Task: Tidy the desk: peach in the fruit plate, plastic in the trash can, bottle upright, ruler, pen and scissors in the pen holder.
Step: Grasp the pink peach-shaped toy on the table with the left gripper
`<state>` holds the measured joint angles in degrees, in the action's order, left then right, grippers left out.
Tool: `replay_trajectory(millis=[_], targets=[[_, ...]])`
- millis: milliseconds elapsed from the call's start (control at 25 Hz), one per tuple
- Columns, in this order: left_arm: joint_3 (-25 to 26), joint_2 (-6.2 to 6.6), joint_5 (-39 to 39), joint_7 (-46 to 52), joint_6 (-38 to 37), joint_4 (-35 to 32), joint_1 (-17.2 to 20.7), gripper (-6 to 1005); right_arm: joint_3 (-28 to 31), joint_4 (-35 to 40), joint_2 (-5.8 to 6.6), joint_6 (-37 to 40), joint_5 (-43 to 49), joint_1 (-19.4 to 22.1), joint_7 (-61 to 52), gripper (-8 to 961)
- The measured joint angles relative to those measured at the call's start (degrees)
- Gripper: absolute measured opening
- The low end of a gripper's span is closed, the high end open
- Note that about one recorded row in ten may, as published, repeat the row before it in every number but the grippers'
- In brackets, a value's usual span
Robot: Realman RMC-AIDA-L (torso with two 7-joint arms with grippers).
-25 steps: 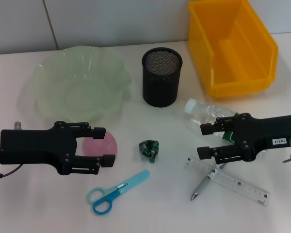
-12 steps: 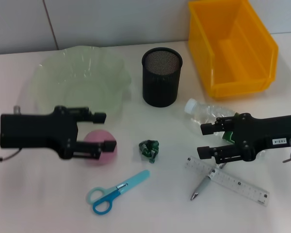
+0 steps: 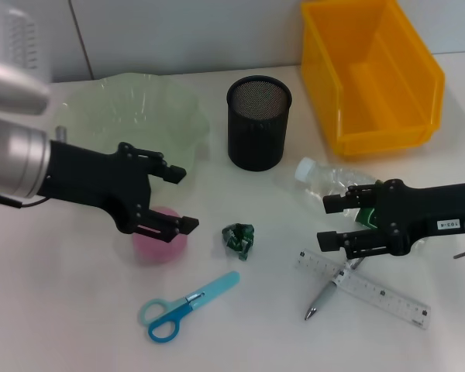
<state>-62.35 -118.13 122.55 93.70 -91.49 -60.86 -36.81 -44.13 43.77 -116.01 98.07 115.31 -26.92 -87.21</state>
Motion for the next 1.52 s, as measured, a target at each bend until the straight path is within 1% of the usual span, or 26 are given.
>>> replay_trajectory(millis=[80,200,280,400,440,520,600,640,680,720,880,1280,1400,1520], targets=[[-0.64,0.03,2.54,1.55,-0.68,-0.13,-2.06,795,0.40,0.00,0.00,0.00,0.00,0.08,0.01,739],[-1.42,-0.29,6.94,2.88,-0.85,-0.17,-4.16,795,0.77,0.00,0.00,0.00,0.00,0.06,0.03,738],[-2.98,-0.40,9.13,3.65,-0.46,-0.19,-5.30,796,0.82,0.00,0.06,0.01,0.00,0.00,0.01,737],[-5.47,-0.42,10.35,4.22,0.18,-0.23,-5.99,796,0.81,0.00,0.22,0.01,0.00,-0.01,-0.17,735],[-5.47,-0.42,10.35,4.22,0.18,-0.23,-5.99,796,0.81,0.00,0.24,-0.01,0.00,-0.02,-0.19,735],[-8.95,-0.52,12.50,4.84,2.19,-0.39,-6.47,796,0.80,0.00,0.24,-0.23,0.01,-0.03,-0.19,734],[-10.79,-0.58,13.61,5.48,3.53,-0.39,-6.59,796,0.80,0.00,0.21,-0.44,0.06,-0.05,-0.18,733],[-10.79,-0.58,13.61,5.48,3.53,-0.39,-6.59,796,0.80,0.00,0.20,-0.46,0.11,-0.06,-0.19,733],[-12.62,-0.62,14.44,6.18,4.74,-0.40,-6.66,796,0.80,0.00,0.20,-0.47,0.14,-0.06,-0.18,732],[-13.30,-0.62,14.87,6.49,5.19,-0.41,-6.76,796,0.80,0.00,0.19,-0.48,0.15,-0.07,-0.19,732],[-13.93,-0.62,16.19,6.73,5.70,-0.43,-7.00,795,0.80,0.00,0.17,-0.51,0.15,-0.07,-0.18,730],[-18.54,-0.61,17.42,6.75,9.21,0.04,-6.68,788,0.77,0.00,0.17,-0.44,0.32,-0.15,-0.33,725],[-18.80,-0.60,17.45,6.75,9.53,0.11,-6.65,785,0.72,-0.06,0.17,-0.41,0.39,-0.15,-0.35,724],[-19.42,-0.68,19.16,6.77,10.55,0.26,-6.60,782,0.67,-0.09,0.17,-0.31,0.41,-0.15,-0.37,722]])
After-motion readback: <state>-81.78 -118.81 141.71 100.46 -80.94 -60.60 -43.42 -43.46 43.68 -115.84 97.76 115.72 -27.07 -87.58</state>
